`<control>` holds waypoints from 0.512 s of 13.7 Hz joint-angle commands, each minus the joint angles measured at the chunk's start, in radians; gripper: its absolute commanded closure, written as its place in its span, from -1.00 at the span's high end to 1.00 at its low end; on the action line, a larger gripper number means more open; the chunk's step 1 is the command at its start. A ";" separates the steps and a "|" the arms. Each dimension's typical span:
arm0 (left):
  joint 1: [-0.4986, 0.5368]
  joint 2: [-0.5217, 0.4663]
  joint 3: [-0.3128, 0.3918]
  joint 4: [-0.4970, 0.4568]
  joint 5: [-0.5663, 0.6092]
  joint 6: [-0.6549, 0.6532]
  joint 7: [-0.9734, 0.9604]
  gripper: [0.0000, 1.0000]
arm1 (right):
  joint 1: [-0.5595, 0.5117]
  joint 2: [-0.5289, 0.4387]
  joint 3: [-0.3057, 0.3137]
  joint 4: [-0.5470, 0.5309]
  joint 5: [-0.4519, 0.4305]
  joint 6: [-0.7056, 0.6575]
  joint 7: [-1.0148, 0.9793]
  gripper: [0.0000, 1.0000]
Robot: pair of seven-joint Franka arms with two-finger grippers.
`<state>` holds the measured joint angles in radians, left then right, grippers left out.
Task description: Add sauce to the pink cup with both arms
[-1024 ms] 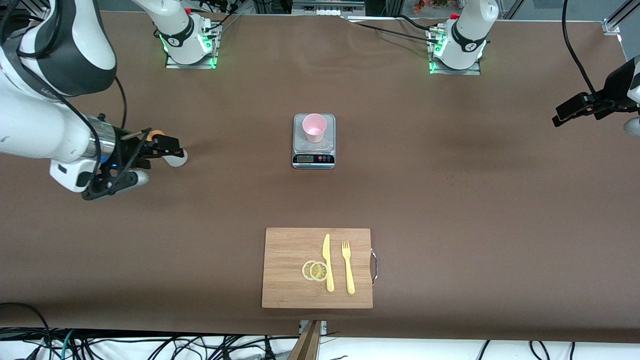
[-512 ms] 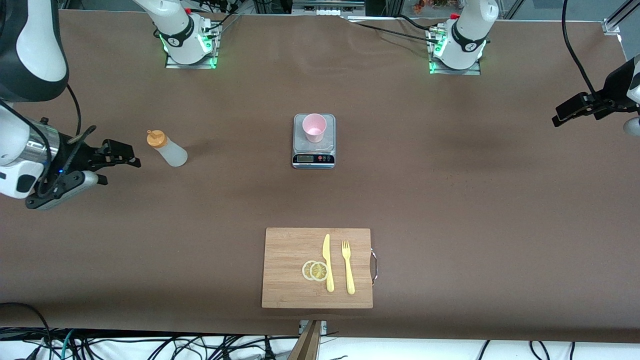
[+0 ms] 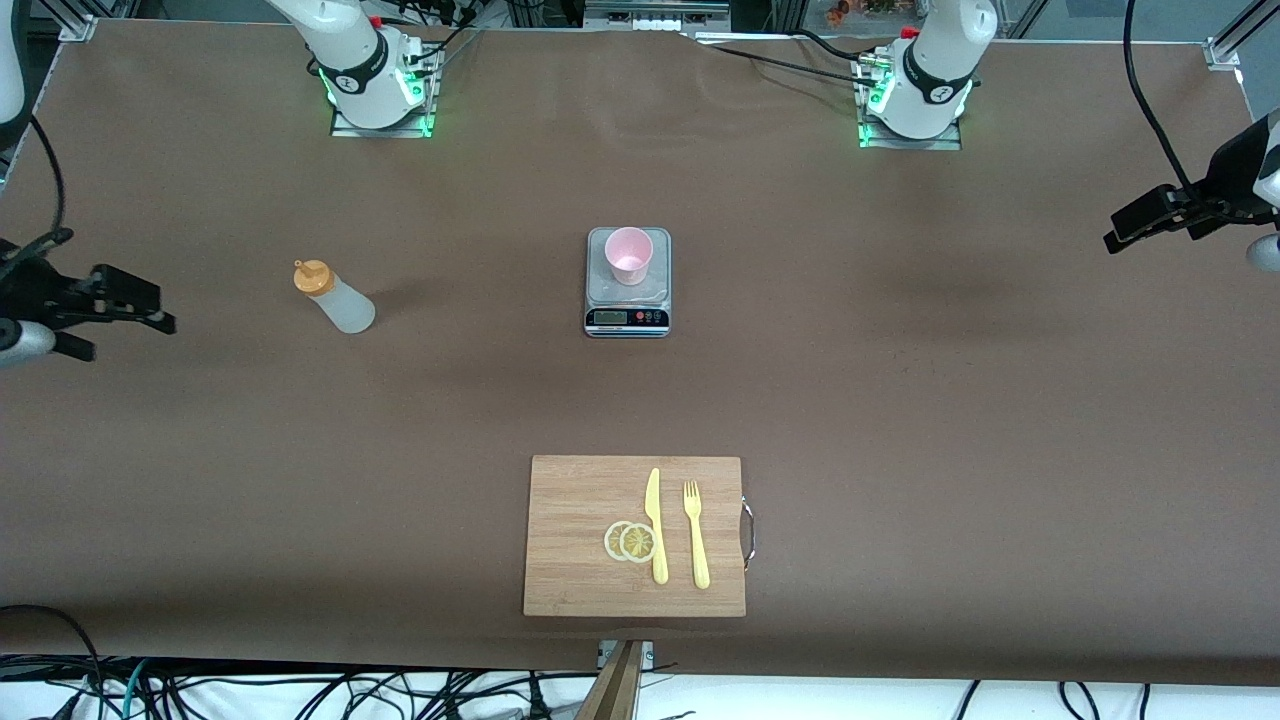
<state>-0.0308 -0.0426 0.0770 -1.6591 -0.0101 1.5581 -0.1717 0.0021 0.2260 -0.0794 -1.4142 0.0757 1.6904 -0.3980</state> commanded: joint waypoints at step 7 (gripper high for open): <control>0.003 -0.005 0.000 0.008 -0.019 -0.015 0.018 1.00 | 0.001 -0.126 0.024 -0.075 -0.086 -0.156 0.254 1.00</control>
<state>-0.0308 -0.0426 0.0770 -1.6591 -0.0101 1.5581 -0.1717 0.0037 0.1564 -0.0689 -1.4411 0.0078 1.5615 -0.2196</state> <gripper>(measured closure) 0.000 0.000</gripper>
